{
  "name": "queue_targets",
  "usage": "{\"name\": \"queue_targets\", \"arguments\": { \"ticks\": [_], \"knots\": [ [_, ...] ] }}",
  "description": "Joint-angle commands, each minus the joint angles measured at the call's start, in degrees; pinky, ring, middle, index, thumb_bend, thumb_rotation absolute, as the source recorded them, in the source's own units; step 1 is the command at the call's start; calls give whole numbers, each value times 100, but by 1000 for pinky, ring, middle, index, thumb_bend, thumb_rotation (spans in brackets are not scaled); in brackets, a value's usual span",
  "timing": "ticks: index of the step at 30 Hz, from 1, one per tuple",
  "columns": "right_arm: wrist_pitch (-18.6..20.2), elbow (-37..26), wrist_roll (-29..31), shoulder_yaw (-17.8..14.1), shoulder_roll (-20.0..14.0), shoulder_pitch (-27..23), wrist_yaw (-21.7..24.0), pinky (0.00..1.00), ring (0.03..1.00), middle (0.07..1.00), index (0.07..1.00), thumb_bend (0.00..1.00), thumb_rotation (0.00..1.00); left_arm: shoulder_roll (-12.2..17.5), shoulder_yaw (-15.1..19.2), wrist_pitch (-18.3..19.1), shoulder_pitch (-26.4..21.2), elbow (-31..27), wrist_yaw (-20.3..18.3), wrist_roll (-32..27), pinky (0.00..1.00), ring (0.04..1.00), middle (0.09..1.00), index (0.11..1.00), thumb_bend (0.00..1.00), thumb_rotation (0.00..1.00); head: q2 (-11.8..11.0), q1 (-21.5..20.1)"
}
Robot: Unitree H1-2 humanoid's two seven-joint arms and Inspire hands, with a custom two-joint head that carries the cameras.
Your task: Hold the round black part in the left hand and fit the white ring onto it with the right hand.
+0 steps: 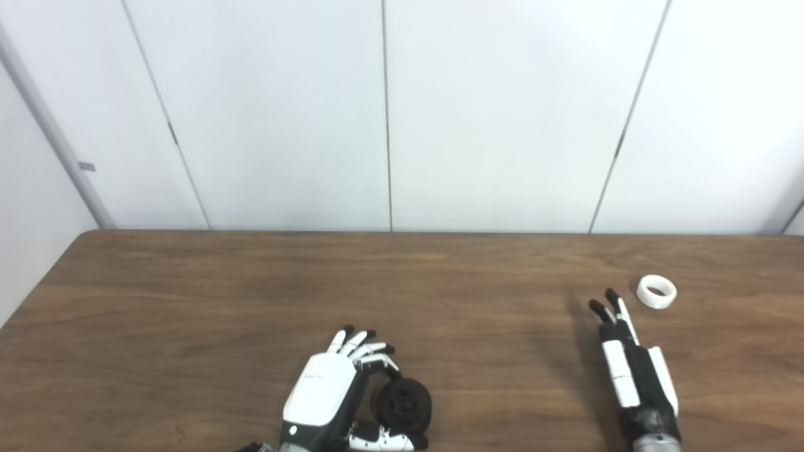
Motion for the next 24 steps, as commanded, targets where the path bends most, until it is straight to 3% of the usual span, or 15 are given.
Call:
{"name": "queue_targets", "arguments": {
  "ticks": [1,12,24],
  "knots": [
    [136,-212,-71,72,43,-5,0,1000,990,936,1000,622,1000,70,-96,-52,123,22,-96,188,1000,920,807,482,525,54,66,-58],
    [625,-716,-107,141,-5,78,54,1000,997,944,1000,598,1000,74,-136,-136,322,167,-76,217,1000,905,793,483,525,53,373,-187],
    [730,-777,-242,136,-146,118,38,947,952,928,999,558,1000,78,-170,-140,358,353,53,341,1000,907,797,483,524,52,533,-213]
  ]
}}
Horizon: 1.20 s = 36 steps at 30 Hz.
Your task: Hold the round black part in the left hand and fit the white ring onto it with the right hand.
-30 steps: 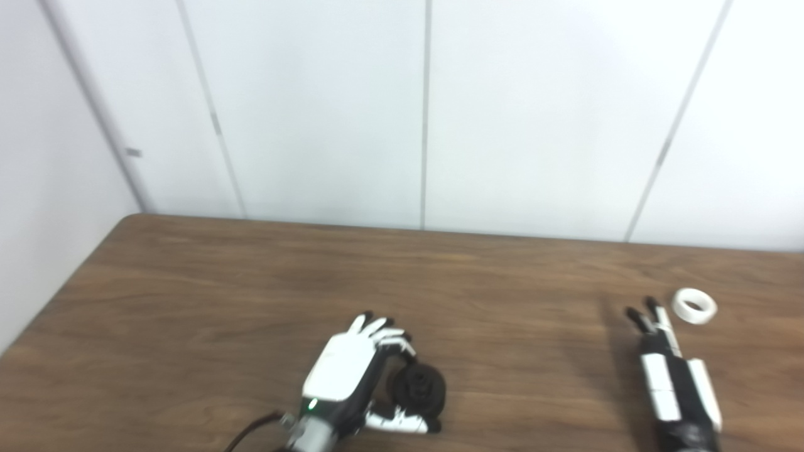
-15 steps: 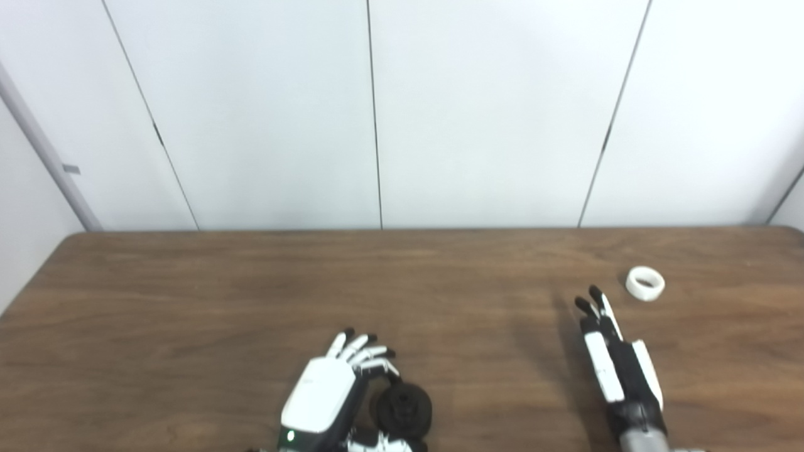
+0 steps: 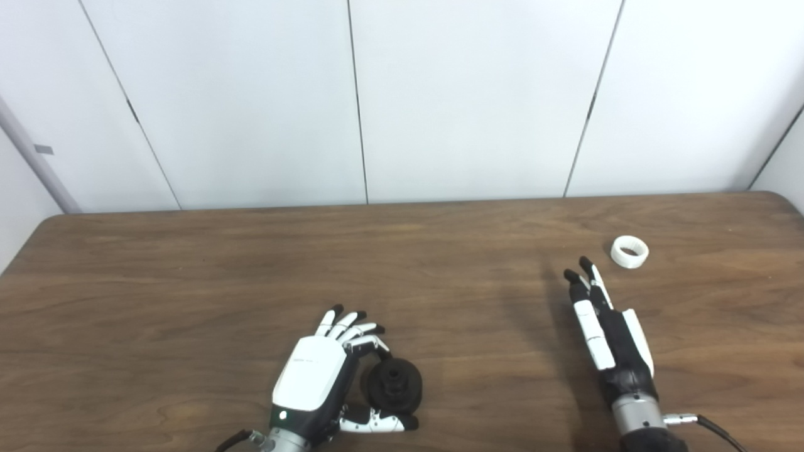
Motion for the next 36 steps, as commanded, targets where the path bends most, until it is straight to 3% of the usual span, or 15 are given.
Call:
{"name": "queue_targets", "arguments": {
  "ticks": [1,5,9,11,13,25,36],
  "knots": [
    [-5,-170,-5,-10,-52,-60,27,940,950,930,995,562,1000,77,-90,-32,271,343,-11,131,1000,910,798,483,524,52,42,-54],
    [87,-263,-283,-13,-163,-112,-43,922,929,918,975,583,954,101,-74,-66,259,402,38,115,1000,909,796,483,525,52,46,-66],
    [198,-378,-1010,58,-457,-278,-125,879,899,907,945,590,861,123,-68,-49,257,425,33,131,1000,904,793,482,525,53,33,-248],
    [209,-420,-1200,15,-573,-360,-146,846,879,897,908,609,734,139,-68,-48,255,425,28,142,1000,902,793,483,525,53,10,-305],
    [368,-477,-1413,-24,-736,-469,-99,861,891,905,889,621,669,155,-55,-51,260,426,10,114,1000,900,791,483,525,53,-4,-405],
    [612,-108,-1850,-220,-1509,-974,6,901,945,950,890,644,640,231,-10,-66,262,418,-84,30,1000,897,791,483,525,53,-148,-747],
    [731,544,-1955,-259,-2057,-1520,123,926,986,969,873,667,499,323,33,-181,257,453,-24,36,1000,890,789,483,525,52,-156,-1017]
  ]
}}
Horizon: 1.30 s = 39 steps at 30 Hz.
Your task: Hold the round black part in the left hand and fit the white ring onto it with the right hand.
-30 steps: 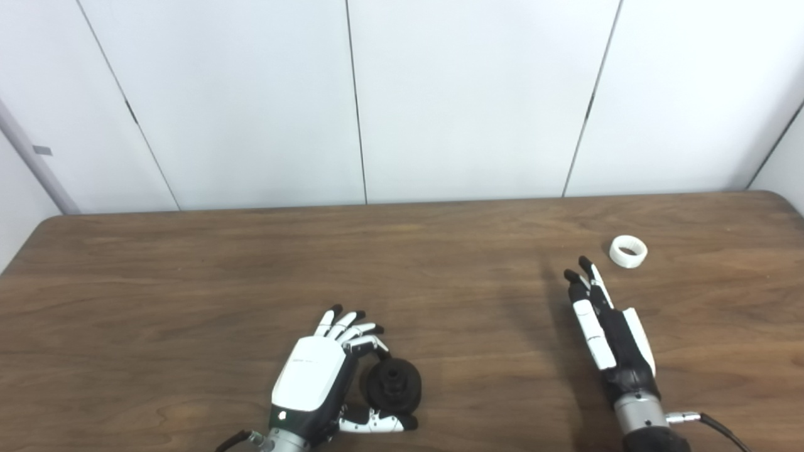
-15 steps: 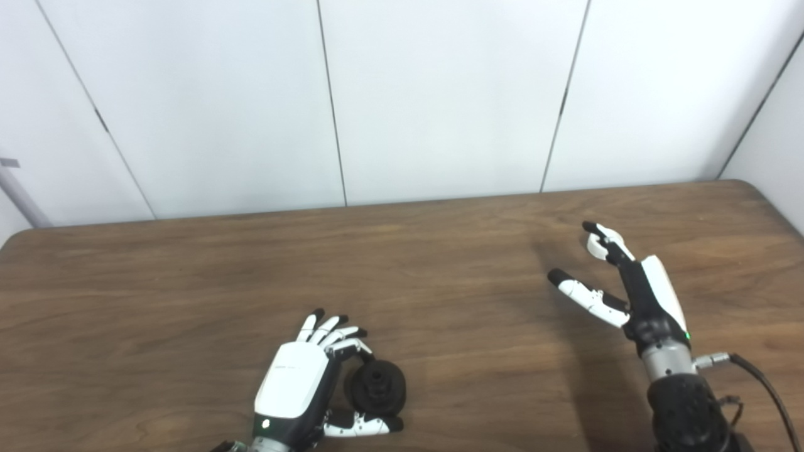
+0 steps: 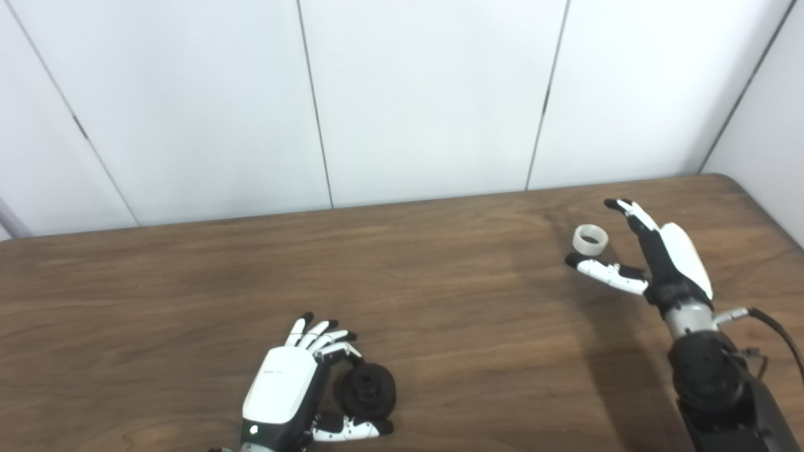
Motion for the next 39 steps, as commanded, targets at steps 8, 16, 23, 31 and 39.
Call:
{"name": "queue_targets", "arguments": {
  "ticks": [8,16,23,31,39],
  "knots": [
    [313,674,-406,198,-659,-934,233,1000,987,958,764,757,354,226,56,-45,274,349,-84,41,1000,890,780,483,525,51,28,-159],
    [452,1440,-533,529,-915,-1464,430,1000,1000,967,739,802,302,264,109,-65,298,320,-104,25,1000,887,777,483,525,52,35,-286],
    [718,1973,-684,813,-1056,-1879,657,1000,1000,975,729,868,315,279,143,-92,308,294,-126,22,1000,887,776,482,525,52,42,-323],
    [816,2319,-709,1023,-1102,-2100,696,1000,1000,975,717,876,315,245,169,-58,350,216,-194,29,1000,887,774,482,525,52,41,-324],
    [784,2645,-643,1061,-1081,-2260,670,1000,1000,969,698,871,306,226,186,-88,363,221,-181,24,1000,881,772,482,525,52,48,-293]
  ]
}}
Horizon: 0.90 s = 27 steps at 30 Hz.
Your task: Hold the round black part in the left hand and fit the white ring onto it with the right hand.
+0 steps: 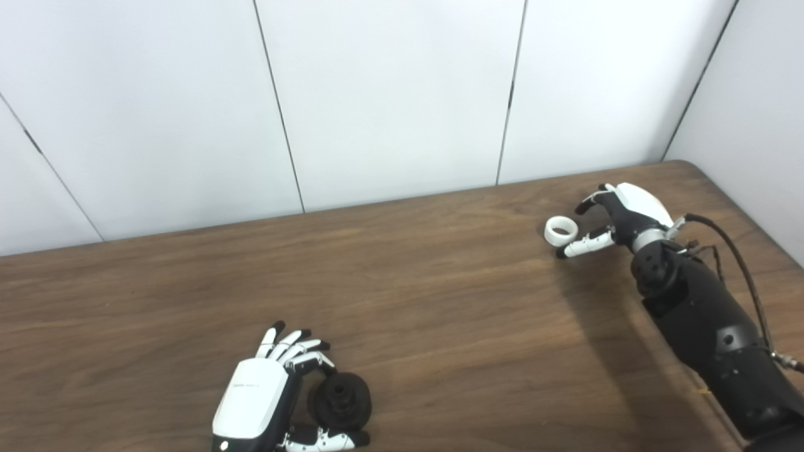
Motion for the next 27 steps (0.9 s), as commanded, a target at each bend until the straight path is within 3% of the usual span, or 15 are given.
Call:
{"name": "queue_targets", "arguments": {
  "ticks": [1,27],
  "knots": [
    [-38,-32,9,-47,-150,-368,-92,1000,1000,969,699,866,305,155,-17,39,295,240,-112,64,1000,882,772,482,525,52,6,13],
    [82,-186,234,-16,-6,-309,-30,1000,1000,959,696,856,325,107,-23,87,320,163,-200,82,1000,884,775,482,525,52,89,90]
  ]
}}
